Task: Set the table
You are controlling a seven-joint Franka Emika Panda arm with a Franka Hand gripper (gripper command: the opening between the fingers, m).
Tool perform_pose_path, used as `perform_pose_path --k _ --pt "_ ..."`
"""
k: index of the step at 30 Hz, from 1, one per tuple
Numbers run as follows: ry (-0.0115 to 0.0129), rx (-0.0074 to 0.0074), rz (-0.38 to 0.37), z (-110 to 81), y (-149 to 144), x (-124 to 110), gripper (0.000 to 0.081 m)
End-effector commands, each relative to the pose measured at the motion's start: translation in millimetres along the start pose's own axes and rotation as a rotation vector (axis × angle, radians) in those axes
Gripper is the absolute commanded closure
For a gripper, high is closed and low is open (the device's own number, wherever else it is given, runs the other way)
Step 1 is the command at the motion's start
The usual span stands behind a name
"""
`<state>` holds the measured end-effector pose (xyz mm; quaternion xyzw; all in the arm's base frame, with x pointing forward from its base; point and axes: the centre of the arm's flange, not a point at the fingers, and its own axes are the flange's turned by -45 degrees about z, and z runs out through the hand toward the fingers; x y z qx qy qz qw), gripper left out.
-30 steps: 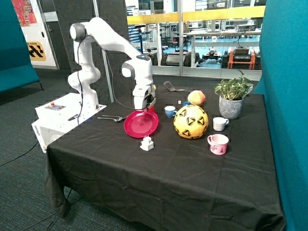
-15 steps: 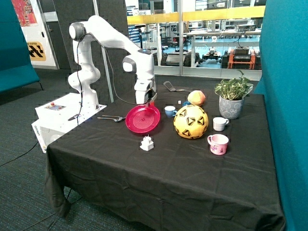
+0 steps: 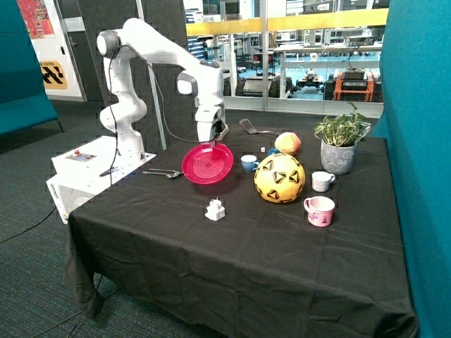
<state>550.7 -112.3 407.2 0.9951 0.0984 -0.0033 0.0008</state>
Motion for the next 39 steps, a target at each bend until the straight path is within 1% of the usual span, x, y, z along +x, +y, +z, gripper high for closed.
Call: perform_pose_path --k 1,6,10,13,25,30,33,39 --pt "0.0067 0.0008 -0.038 -19.4 -11 -19 0.0808" --pt "0.0067 0.0008 -0.045 -25.7 -16 -27 0.0808" --pt "0.0067 0.0007 -0.075 -34.5 -25 -37 0.0808" --pt "0.0067 0.0007 -0.084 -38.3 -31 -44 0.0808" --pt "0.0067 0.0005 -0.134 -47.1 -53 -75 0.0808" --pt "0.0067 0.0004 -0.172 -49.3 -67 -89 0.0808" --pt "0.0067 0.0003 -0.182 -49.5 -73 -94 0.0808" --pt "0.0067 0.0002 -0.227 -49.1 -93 -106 0.0808"
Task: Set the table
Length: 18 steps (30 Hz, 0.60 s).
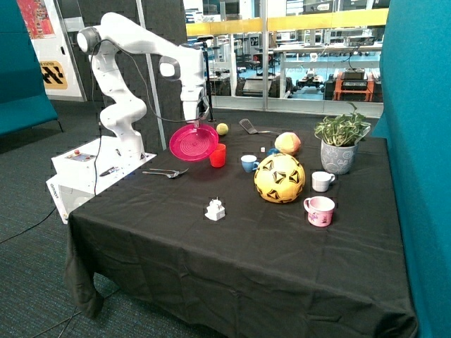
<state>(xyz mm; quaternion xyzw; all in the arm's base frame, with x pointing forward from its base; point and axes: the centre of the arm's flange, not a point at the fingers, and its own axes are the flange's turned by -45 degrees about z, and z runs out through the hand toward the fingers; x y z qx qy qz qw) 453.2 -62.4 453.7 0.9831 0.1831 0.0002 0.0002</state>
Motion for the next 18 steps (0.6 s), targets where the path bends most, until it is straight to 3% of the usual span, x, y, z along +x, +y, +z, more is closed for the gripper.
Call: perform_pose_path --k 1,18 --pt "-0.0003 0.0004 -0.066 -3.0 -31 -17 0.0808" --pt "-0.0003 0.0005 -0.162 -5.8 -75 -32 0.0808"
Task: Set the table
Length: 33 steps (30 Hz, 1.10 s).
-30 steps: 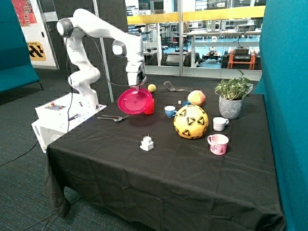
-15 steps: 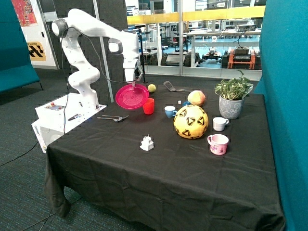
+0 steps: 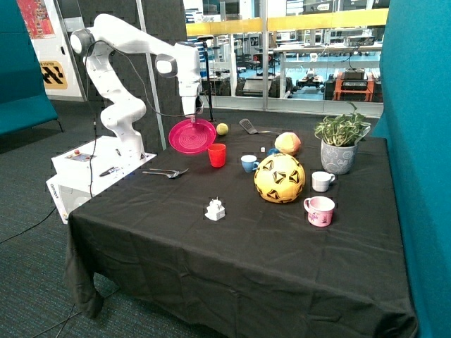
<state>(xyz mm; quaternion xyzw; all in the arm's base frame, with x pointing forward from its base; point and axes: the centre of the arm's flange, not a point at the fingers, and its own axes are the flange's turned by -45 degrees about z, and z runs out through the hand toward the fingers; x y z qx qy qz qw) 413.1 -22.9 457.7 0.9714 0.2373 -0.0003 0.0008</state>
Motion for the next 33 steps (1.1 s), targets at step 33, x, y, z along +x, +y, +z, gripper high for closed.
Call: perform_pose_path --k 33 --pt "0.0009 0.0015 0.121 0.1 -50 -63 0.0808"
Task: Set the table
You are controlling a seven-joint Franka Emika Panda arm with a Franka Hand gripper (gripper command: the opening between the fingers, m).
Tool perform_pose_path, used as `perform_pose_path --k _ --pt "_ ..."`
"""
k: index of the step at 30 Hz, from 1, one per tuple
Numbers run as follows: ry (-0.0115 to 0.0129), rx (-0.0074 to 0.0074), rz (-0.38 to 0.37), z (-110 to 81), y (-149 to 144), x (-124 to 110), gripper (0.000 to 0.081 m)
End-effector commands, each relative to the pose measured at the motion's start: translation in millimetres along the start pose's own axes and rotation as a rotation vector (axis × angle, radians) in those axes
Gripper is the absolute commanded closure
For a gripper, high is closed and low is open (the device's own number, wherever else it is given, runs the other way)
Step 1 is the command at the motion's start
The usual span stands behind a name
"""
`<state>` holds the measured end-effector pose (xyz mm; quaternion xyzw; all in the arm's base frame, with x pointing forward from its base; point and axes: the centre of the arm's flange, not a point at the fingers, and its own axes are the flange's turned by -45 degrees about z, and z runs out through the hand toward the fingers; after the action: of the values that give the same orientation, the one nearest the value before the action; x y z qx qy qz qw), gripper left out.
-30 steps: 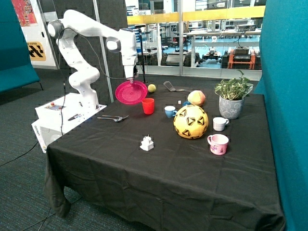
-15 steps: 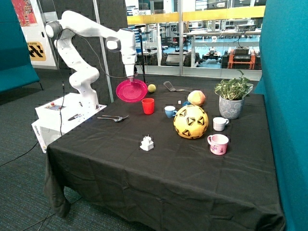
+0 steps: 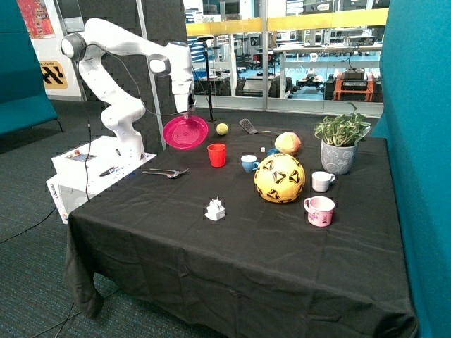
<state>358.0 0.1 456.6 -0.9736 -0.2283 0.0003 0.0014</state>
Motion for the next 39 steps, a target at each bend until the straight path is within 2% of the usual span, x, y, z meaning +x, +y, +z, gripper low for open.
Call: perform_pose_path --k 1,12,27,39 --pt "0.0 -0.0029 0.118 -1.1 -6 -28 0.0808" --pt "0.0001 -0.0029 0.16 4.7 -25 -51 0.0808" --pt "0.0001 -0.0029 0.167 16.6 -28 -51 0.0808" --pt "0.0 -0.0029 0.118 39.3 -47 -41 0.0808"
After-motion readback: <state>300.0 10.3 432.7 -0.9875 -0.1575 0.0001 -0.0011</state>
